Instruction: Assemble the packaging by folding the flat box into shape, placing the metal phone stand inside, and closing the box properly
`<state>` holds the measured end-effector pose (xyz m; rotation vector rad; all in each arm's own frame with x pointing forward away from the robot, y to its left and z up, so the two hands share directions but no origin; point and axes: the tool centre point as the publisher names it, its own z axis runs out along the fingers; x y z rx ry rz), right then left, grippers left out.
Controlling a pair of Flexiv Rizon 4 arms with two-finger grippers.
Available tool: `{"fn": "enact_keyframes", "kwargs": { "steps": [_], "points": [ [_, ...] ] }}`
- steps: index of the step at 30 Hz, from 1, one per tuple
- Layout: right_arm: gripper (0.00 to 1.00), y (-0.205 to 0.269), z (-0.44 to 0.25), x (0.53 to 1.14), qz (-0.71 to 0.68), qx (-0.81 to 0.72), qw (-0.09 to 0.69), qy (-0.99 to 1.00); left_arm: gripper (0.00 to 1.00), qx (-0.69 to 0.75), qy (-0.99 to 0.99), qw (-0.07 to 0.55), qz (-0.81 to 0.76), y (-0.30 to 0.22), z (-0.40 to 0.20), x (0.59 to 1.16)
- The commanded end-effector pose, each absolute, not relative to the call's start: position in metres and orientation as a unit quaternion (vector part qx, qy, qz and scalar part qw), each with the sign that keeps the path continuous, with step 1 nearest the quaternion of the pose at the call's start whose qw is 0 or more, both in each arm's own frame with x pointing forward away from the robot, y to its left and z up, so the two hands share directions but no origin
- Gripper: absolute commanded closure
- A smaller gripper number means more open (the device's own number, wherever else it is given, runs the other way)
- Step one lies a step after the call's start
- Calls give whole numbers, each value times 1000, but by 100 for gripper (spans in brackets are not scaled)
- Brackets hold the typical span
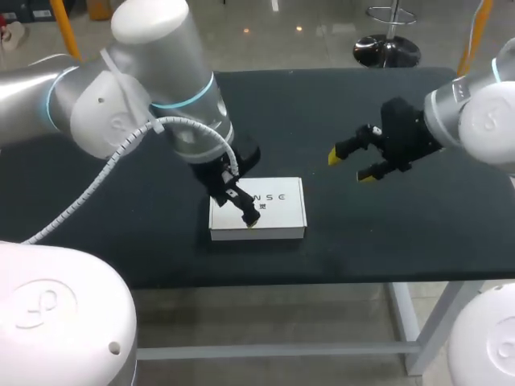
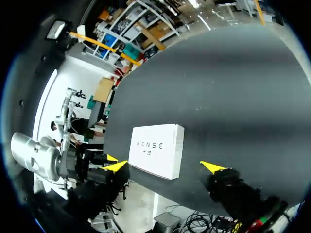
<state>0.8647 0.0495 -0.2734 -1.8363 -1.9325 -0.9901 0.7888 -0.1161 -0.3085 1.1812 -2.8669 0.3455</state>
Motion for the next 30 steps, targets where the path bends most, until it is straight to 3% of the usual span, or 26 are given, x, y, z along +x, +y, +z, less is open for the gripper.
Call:
{"fn": "enact_keyframes", "kwargs": {
  "steps": [1, 8, 15, 30],
  "points": [
    [0, 28, -276, 860, -455, -559, 91, -688, 0, 449, -886, -32, 111, -133, -321, 762],
    [0, 11, -277, 880, -498, -478, 17, -723, 0, 532, -840, -52, 96, -142, -337, 742],
    [0, -4, -281, 892, -526, -422, -37, -738, 0, 572, -816, -32, 78, -145, -356, 737],
    [0, -5, -286, 904, -505, -385, -58, -770, 0, 621, -780, -15, 80, -156, -395, 744]
  ]
}}
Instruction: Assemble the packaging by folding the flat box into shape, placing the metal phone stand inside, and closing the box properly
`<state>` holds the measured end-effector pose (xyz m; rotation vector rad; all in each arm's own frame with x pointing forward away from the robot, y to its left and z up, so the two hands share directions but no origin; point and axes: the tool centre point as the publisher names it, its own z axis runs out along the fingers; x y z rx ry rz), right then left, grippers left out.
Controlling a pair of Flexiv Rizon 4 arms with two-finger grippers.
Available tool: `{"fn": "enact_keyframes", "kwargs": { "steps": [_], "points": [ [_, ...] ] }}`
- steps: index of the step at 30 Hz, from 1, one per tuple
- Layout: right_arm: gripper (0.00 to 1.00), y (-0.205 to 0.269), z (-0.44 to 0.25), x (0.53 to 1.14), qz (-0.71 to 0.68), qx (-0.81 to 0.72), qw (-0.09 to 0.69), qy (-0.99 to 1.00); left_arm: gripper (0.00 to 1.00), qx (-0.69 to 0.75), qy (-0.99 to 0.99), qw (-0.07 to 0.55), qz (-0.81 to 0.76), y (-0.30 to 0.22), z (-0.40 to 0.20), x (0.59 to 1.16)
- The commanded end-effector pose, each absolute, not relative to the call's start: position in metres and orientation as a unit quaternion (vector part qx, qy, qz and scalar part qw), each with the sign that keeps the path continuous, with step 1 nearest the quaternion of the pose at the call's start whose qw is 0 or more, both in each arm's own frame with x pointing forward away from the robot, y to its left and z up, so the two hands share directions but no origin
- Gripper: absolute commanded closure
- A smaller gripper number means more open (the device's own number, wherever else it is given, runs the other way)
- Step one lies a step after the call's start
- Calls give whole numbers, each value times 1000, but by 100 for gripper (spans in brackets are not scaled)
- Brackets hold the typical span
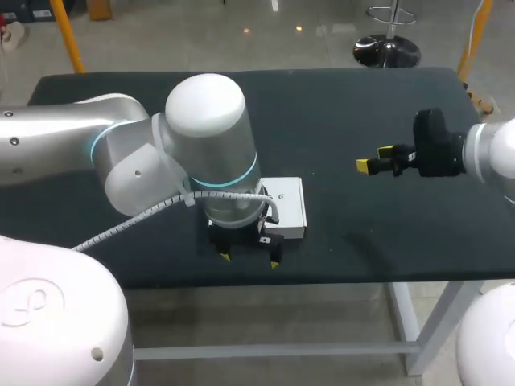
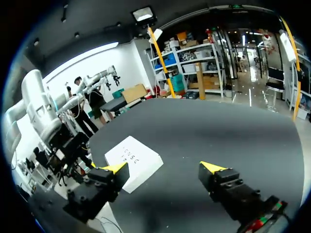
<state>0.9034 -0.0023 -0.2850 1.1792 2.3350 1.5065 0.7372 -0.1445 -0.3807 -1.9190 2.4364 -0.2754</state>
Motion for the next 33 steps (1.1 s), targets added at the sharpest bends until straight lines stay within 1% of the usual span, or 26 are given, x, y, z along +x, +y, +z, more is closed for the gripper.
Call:
{"fn": "enact_keyframes", "kwargs": {
  "steps": [1, 6, 12, 18, 22, 33],
  "points": [
    [0, -5, -286, 904, 505, 385, 58, 770, 0, -625, 776, 15, -80, -157, -397, 745],
    [0, -5, -286, 904, 505, 385, 58, 770, 0, -626, 776, 13, -76, -161, -409, 754],
    [0, -6, -286, 903, 510, 378, 60, 770, 0, -638, 767, 29, -68, -161, -411, 766],
    [0, -13, -284, 902, 538, 325, 102, 771, 0, -653, 753, 46, -70, -159, -411, 776],
    [0, -18, -282, 903, 543, 312, 113, 771, 0, -657, 749, 50, -67, -159, -411, 782],
    [0, -24, -279, 916, 535, 319, 129, 771, 0, -667, 742, 34, -63, -154, -408, 807]
  ]
}}
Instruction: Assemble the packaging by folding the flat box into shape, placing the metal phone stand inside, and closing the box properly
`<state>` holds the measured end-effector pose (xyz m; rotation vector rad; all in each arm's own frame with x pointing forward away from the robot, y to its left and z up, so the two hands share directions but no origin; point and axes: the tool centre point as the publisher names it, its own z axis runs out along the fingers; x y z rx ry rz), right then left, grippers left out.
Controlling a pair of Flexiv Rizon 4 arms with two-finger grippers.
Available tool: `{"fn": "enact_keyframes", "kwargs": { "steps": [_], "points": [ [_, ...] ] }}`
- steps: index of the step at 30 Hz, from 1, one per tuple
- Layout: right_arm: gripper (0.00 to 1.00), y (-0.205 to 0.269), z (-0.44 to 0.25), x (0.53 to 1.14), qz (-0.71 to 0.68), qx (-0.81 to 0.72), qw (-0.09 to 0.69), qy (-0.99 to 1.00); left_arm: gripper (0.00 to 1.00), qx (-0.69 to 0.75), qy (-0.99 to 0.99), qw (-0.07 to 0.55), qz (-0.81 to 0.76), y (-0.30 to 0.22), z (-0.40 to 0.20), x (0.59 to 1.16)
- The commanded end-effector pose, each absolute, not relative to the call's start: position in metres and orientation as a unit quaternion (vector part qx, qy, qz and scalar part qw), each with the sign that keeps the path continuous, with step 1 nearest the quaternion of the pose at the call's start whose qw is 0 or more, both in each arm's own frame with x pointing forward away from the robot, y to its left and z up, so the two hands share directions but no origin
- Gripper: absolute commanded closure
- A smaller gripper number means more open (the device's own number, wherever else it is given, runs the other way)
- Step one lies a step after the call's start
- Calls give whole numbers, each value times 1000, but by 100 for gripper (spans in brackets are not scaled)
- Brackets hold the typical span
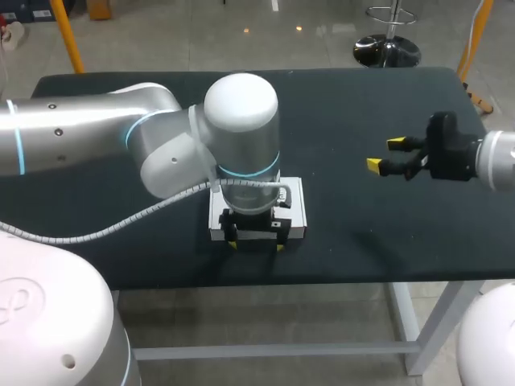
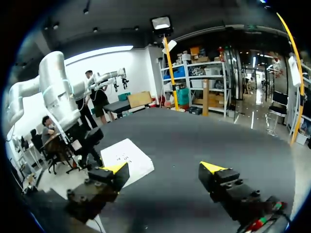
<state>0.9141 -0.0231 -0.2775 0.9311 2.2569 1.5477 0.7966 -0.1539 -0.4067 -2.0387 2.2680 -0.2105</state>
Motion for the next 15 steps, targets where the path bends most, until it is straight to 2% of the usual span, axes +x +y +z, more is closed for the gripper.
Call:
{"fn": "enact_keyframes", "kwargs": {
  "steps": [1, 15],
  "points": [
    [0, -25, -278, 917, 535, 320, 130, 771, 0, -669, 740, 33, -62, -154, -408, 809],
    [0, -28, -275, 934, 534, 325, 152, 766, 0, -686, 725, 32, -60, -151, -405, 837]
  ]
}}
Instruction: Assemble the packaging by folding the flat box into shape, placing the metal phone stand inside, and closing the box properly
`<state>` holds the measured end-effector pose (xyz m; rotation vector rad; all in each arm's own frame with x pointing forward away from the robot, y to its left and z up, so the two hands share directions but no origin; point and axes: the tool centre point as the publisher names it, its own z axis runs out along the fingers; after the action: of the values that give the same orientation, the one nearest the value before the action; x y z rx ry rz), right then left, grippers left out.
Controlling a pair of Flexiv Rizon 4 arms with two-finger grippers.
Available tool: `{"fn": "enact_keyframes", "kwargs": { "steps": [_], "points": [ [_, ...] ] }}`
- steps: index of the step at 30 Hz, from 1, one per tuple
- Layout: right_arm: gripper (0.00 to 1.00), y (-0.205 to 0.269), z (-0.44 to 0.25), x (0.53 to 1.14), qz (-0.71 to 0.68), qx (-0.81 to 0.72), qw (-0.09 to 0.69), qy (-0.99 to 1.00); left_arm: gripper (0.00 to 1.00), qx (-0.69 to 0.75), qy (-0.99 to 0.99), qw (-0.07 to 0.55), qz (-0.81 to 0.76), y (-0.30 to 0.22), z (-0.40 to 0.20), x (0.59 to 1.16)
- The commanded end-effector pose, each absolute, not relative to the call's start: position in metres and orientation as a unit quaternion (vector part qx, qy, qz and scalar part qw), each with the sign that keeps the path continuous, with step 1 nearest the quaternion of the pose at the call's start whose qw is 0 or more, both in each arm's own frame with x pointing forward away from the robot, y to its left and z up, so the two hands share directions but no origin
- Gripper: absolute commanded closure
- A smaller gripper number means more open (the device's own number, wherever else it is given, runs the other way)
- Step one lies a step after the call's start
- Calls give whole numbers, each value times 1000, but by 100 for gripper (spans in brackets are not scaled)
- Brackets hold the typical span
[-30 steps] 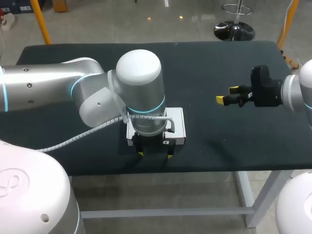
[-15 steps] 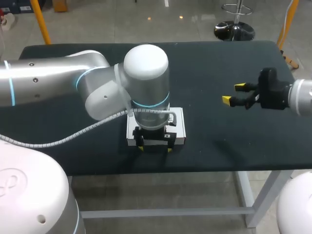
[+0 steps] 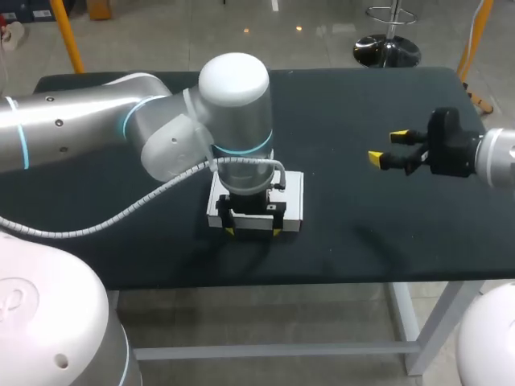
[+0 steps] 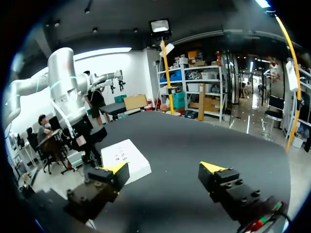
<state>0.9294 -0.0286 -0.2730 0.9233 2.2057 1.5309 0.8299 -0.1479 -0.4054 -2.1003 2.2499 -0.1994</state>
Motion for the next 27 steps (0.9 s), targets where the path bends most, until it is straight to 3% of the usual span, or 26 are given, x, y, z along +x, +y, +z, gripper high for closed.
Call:
{"fn": "enact_keyframes", "kwargs": {
  "steps": [1, 27],
  "points": [
    [0, -28, -275, 936, 534, 327, 152, 765, 0, -688, 722, 34, -61, -151, -404, 839],
    [0, -28, -275, 937, 534, 329, 151, 764, 0, -710, 702, 48, -32, -153, -397, 909]
  ]
}}
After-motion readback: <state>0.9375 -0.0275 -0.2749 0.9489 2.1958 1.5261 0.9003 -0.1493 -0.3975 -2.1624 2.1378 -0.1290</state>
